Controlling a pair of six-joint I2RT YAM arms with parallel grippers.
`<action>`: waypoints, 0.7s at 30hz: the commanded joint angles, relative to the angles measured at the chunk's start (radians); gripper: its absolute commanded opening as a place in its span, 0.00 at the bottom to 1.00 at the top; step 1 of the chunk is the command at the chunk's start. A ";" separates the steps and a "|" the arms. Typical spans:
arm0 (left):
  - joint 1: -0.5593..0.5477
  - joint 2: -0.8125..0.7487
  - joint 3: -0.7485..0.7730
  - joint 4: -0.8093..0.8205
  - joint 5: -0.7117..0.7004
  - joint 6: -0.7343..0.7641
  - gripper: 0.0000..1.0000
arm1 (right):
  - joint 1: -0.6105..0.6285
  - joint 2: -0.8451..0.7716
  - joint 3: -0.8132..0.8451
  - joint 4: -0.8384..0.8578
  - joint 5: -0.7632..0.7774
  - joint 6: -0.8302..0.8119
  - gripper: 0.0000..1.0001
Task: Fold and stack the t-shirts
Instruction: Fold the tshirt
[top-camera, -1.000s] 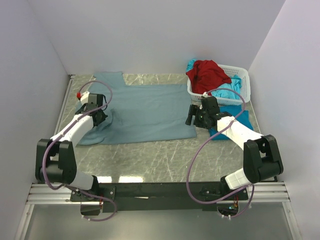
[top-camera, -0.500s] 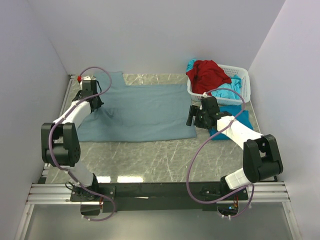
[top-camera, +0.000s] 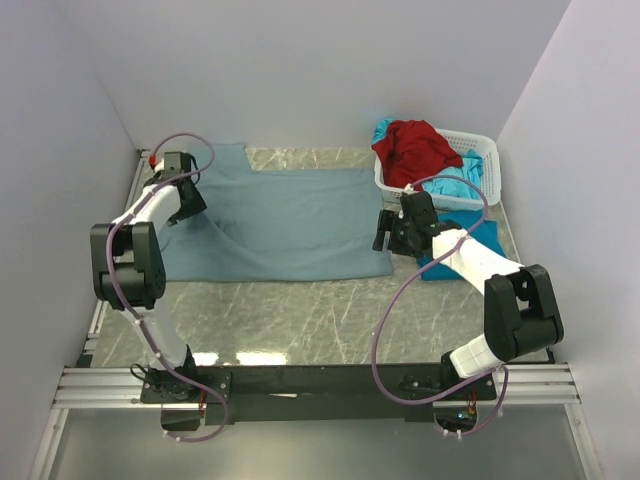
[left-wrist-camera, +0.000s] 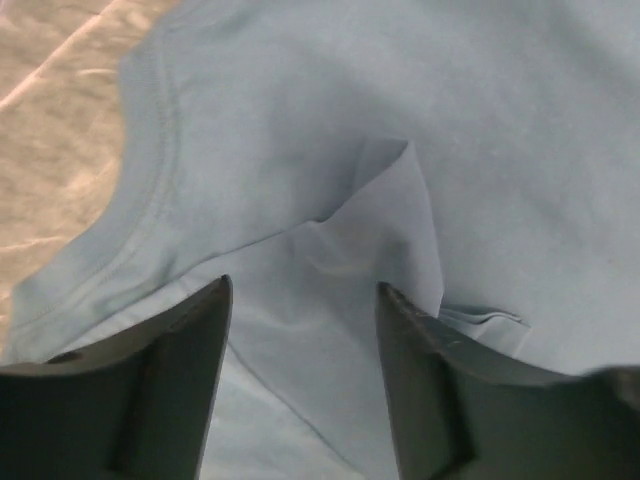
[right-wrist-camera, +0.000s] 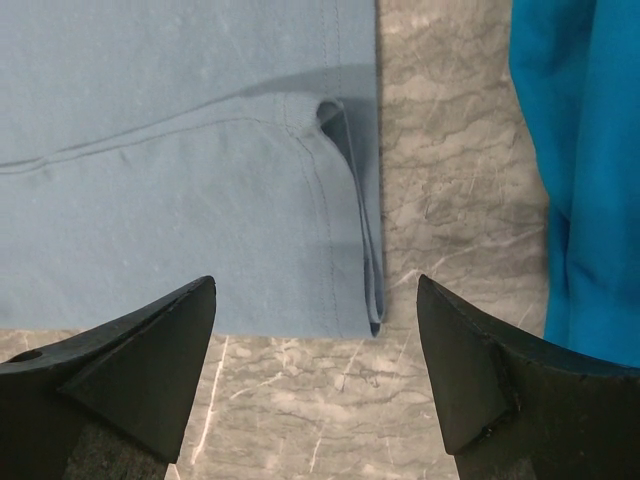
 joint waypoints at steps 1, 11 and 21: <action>0.005 -0.115 -0.009 -0.009 -0.060 -0.090 0.69 | 0.007 -0.002 0.045 0.016 -0.003 -0.020 0.88; 0.054 -0.432 -0.243 0.156 0.017 -0.182 1.00 | 0.049 -0.003 0.074 0.064 -0.029 -0.053 0.89; 0.137 -0.458 -0.602 0.463 0.430 -0.329 0.99 | 0.169 0.210 0.205 0.067 -0.004 -0.049 0.89</action>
